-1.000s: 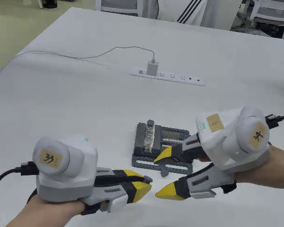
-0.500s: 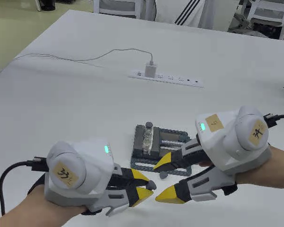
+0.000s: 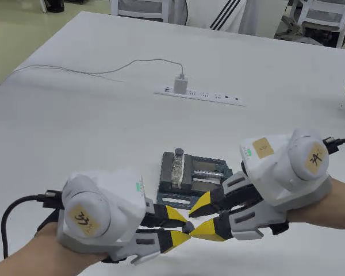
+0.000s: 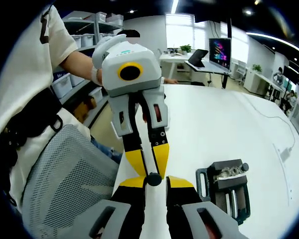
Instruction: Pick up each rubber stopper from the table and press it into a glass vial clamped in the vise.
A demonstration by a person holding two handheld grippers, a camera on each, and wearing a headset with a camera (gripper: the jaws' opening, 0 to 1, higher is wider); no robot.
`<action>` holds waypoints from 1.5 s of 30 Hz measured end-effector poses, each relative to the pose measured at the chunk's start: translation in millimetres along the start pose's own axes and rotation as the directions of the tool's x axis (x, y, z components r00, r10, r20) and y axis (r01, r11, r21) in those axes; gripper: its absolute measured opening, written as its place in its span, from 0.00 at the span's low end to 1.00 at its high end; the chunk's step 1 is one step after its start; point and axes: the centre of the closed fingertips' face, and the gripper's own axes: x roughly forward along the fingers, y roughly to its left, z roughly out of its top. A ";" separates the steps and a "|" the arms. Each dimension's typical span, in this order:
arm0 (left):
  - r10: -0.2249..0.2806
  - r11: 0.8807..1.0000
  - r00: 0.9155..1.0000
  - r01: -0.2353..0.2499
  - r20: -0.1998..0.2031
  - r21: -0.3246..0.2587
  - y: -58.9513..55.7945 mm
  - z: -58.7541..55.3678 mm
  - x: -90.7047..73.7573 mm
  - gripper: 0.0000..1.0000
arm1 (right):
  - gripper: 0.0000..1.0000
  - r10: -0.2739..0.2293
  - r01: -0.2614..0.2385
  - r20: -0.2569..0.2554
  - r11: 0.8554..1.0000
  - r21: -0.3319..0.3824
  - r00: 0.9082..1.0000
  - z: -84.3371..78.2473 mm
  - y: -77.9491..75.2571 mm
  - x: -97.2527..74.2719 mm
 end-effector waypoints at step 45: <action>-0.021 0.997 0.990 0.031 0.138 -0.070 0.9 16.9 -9.0 0.04 | 0.10 0.057 -0.058 -0.008 0.993 -0.106 0.998 8.9 6.9 -10.3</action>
